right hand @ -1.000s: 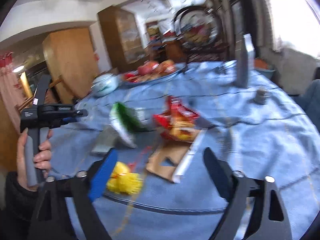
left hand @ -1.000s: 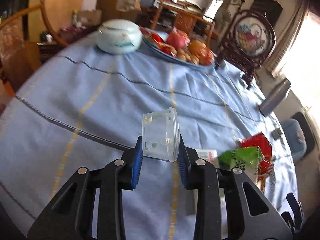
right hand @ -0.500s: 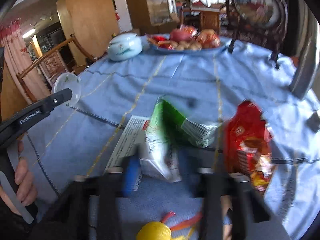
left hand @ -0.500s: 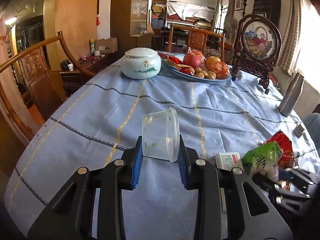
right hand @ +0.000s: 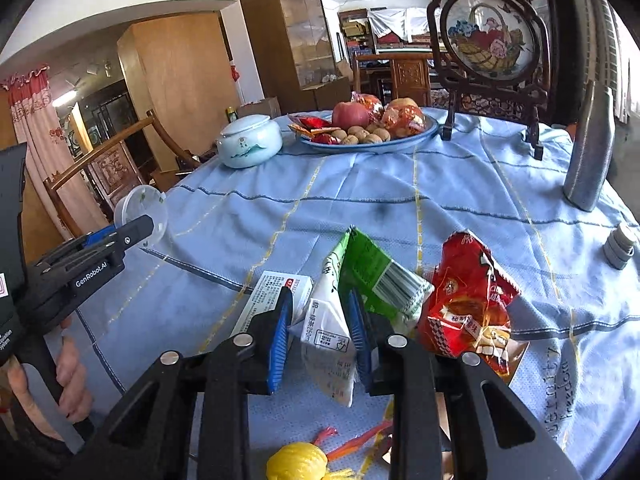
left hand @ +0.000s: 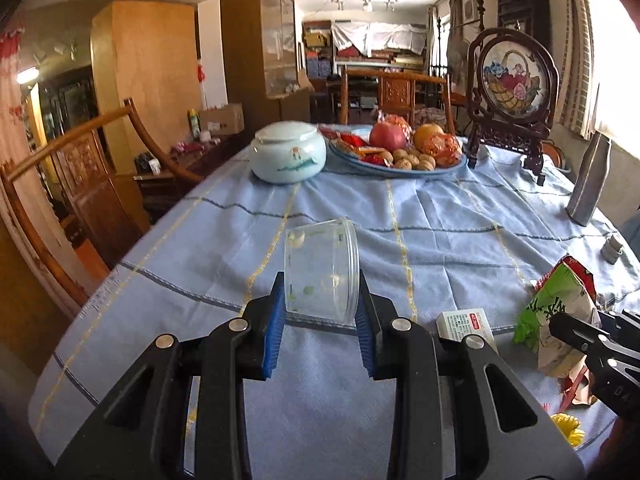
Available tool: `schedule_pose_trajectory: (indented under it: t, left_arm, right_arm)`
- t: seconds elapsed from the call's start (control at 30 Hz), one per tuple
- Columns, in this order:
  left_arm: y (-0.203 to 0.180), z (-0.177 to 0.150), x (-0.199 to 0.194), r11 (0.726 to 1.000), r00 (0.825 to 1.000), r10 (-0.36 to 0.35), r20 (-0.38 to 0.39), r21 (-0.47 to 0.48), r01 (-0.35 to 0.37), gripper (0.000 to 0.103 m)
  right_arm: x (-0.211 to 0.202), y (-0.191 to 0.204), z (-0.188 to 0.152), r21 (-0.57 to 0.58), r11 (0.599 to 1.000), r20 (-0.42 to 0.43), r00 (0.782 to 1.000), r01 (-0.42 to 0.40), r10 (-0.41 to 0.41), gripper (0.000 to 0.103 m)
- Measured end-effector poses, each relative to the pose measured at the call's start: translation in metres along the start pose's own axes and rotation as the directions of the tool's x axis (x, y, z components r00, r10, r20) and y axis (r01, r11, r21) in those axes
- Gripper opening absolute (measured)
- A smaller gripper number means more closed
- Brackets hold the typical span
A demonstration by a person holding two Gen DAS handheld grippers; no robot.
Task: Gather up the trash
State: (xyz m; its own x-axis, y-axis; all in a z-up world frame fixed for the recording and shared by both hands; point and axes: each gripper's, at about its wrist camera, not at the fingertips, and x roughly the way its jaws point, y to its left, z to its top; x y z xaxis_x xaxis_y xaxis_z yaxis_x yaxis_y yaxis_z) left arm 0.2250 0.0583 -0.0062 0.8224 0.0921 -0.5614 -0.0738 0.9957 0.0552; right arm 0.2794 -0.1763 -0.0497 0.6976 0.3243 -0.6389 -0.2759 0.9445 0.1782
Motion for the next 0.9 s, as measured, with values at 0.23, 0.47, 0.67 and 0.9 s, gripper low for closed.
schedule_pose_trajectory:
  t: [0.23, 0.47, 0.67, 0.9]
  left_arm:
    - [-0.002, -0.003, -0.025, 0.999, 0.996, 0.037, 0.084, 0.002, -0.037, 0.033]
    - [0.006, -0.016, -0.061, 1.0, 0.999, -0.005, 0.051, 0.009, 0.005, 0.033]
    - [0.018, -0.03, -0.038, 0.987, 0.983, -0.158, -0.096, -0.056, 0.153, 0.053]
    - [0.026, -0.041, -0.01, 0.98, 0.963, -0.184, -0.198, -0.111, 0.165, 0.071]
  right_arm:
    - [-0.02, 0.014, -0.001, -0.059, 0.998, 0.086, 0.996, 0.0, 0.005, 0.027]
    - [-0.043, 0.025, -0.005, -0.056, 0.998, 0.136, 0.99, -0.035, 0.043, 0.027]
    - [-0.048, 0.007, -0.018, 0.012, 0.999, 0.102, 0.994, -0.051, 0.05, 0.027]
    - [-0.054, -0.006, -0.024, 0.035, 0.997, 0.118, 0.991, -0.066, 0.061, 0.026]
